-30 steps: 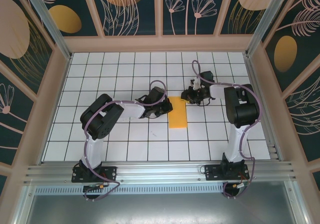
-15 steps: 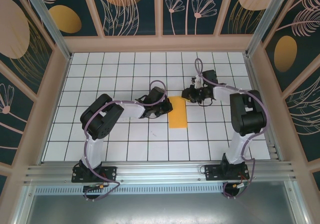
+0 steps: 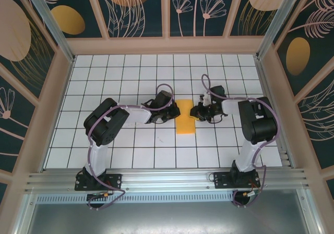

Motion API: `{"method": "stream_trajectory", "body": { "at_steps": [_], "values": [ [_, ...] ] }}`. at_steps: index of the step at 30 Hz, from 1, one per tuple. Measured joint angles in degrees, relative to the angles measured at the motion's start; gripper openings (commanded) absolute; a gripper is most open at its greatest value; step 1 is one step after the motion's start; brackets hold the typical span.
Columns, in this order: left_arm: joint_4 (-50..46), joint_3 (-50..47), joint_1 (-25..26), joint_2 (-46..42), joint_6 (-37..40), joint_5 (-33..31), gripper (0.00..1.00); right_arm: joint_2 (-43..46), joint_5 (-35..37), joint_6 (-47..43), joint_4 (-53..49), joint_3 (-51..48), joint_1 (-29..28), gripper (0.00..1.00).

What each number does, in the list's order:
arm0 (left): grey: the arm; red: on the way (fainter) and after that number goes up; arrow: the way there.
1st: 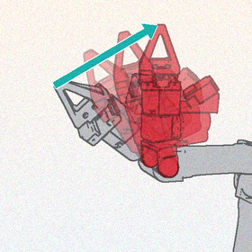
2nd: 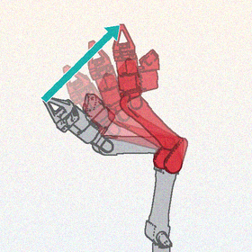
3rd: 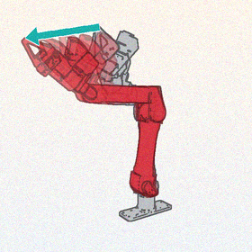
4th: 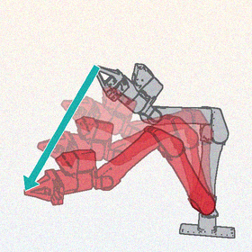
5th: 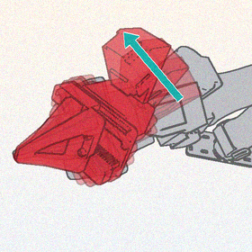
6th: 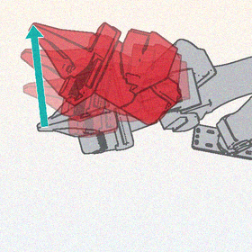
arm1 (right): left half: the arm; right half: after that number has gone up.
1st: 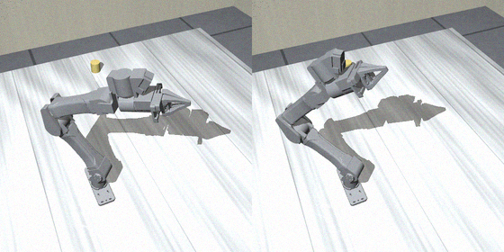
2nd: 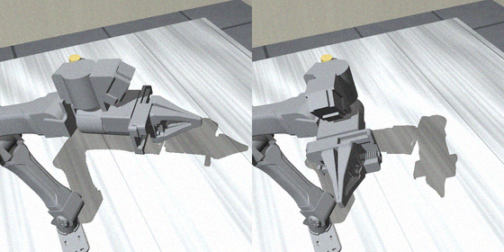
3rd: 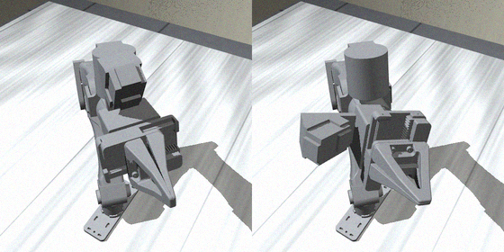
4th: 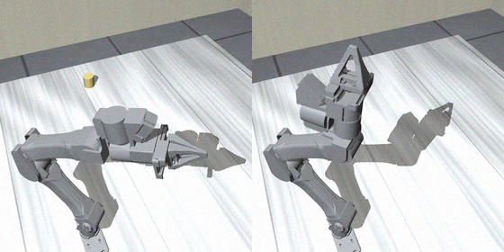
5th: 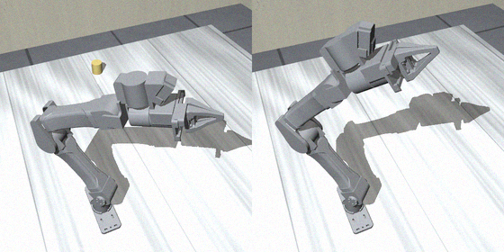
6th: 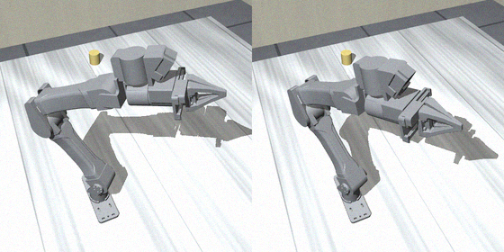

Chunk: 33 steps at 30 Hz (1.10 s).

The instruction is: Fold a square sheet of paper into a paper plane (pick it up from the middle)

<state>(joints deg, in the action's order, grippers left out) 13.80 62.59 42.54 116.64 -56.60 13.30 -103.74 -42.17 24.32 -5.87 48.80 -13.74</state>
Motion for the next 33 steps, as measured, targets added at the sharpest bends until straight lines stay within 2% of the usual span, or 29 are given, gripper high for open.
{"method": "stream_trajectory", "body": {
  "at_steps": [9, 15, 20, 28, 33],
  "values": [
    [0.0, 0.0, 0.0, 0.0, 0.0, 0.0, 0.0, 8.4, -1.4, 0.2, 0.8, -4.1, -1.4, 0.21],
    [0.0, 0.0, 0.0, 0.0, 0.0, 0.0, 0.0, 7.5, -1.2, 0.5, 2.3, -10.1, -1.6, 0.21],
    [-0.1, 0.1, 0.0, 0.0, 0.0, 0.2, 0.0, 7.9, -1.4, 1.1, 4.0, -11.1, -1.4, 0.21],
    [-0.1, 0.1, 0.0, 0.0, 0.0, 0.2, 0.0, 15.3, -1.2, 1.1, 1.7, -12.3, -2.6, 0.21],
    [-0.1, 0.1, 0.0, 0.0, 0.0, 0.2, 0.0, 15.7, -0.6, 1.1, 1.8, -15.0, -4.4, 0.21]
  ]
}}
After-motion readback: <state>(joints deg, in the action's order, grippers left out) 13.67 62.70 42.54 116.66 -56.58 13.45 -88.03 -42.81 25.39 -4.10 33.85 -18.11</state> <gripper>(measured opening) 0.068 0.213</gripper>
